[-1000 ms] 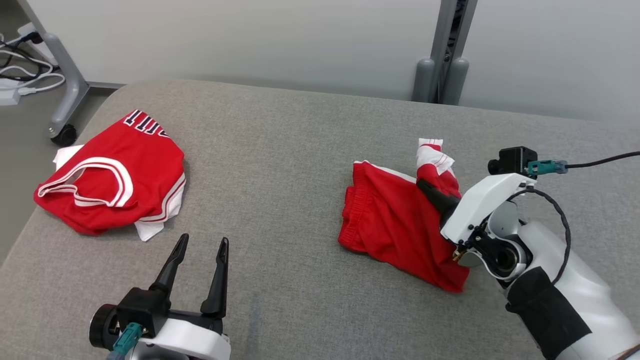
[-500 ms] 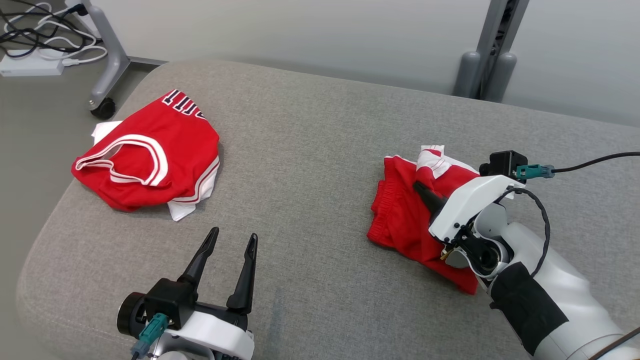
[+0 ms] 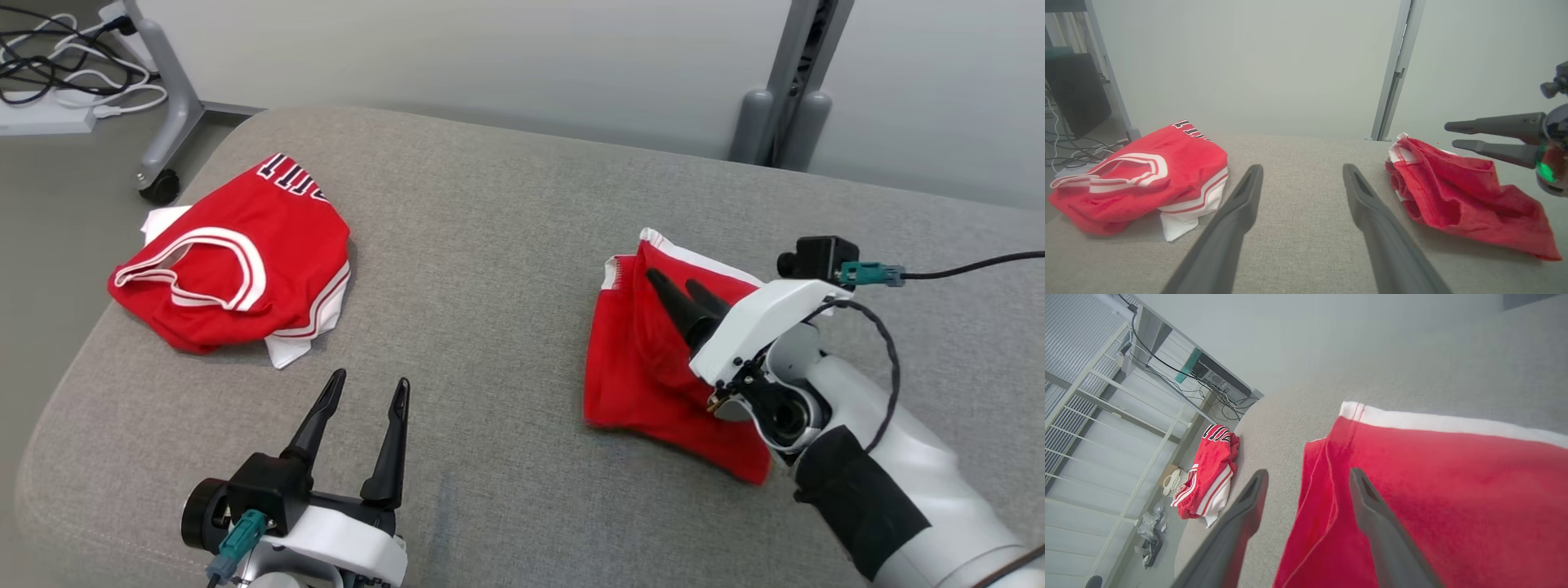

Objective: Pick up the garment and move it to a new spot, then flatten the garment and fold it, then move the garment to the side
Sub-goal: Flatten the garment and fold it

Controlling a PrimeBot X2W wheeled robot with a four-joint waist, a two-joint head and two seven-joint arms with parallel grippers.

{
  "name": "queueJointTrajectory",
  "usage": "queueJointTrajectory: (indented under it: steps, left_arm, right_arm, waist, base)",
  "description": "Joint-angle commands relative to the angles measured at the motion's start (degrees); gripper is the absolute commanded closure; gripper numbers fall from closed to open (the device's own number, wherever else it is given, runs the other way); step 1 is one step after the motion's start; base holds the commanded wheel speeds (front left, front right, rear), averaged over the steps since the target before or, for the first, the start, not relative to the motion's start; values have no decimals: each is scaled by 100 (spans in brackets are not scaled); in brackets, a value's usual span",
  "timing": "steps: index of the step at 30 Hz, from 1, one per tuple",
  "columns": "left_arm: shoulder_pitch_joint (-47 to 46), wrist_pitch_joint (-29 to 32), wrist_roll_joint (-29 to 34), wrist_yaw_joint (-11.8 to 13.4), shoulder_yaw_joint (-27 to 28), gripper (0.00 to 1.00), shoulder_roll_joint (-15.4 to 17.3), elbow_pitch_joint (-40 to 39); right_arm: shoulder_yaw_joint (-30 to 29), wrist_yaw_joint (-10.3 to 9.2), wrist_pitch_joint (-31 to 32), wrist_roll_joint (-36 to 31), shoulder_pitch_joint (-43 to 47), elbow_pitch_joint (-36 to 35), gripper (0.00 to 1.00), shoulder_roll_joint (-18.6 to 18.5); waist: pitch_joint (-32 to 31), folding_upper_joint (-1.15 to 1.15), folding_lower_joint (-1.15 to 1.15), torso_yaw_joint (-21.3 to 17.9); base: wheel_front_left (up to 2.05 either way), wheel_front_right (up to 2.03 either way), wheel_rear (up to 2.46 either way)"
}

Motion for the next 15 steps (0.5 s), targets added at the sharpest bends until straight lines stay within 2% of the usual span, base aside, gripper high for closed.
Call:
queueJointTrajectory:
  steps: [1,6,7,8,15]
  left_arm:
    - [31,-10,49,7,42,0,19,-25]
    - [64,-10,98,-17,114,0,19,-62]
    - [64,-10,98,-17,114,0,19,-62]
    - [89,-10,123,-26,147,0,20,-91]
    - [145,-10,183,-36,223,0,20,-151]
  right_arm:
    - [2,0,-134,70,80,-185,0,-149]
    - [155,0,-741,-118,256,-738,0,-612]
    - [155,0,-741,-118,256,-738,0,-612]
    - [235,0,-953,-218,335,-847,0,-786]
    - [504,0,-1241,-509,478,-845,0,-1084]
  waist:
    - [-23,0,0,-62]
    - [-69,0,0,-185]
    - [-69,0,0,-185]
    - [-93,0,0,-226]
    - [-111,0,0,-307]
  base:
    - [0,0,0]
    - [0,0,0]
    - [0,0,0]
    - [0,0,0]
    - [0,0,0]
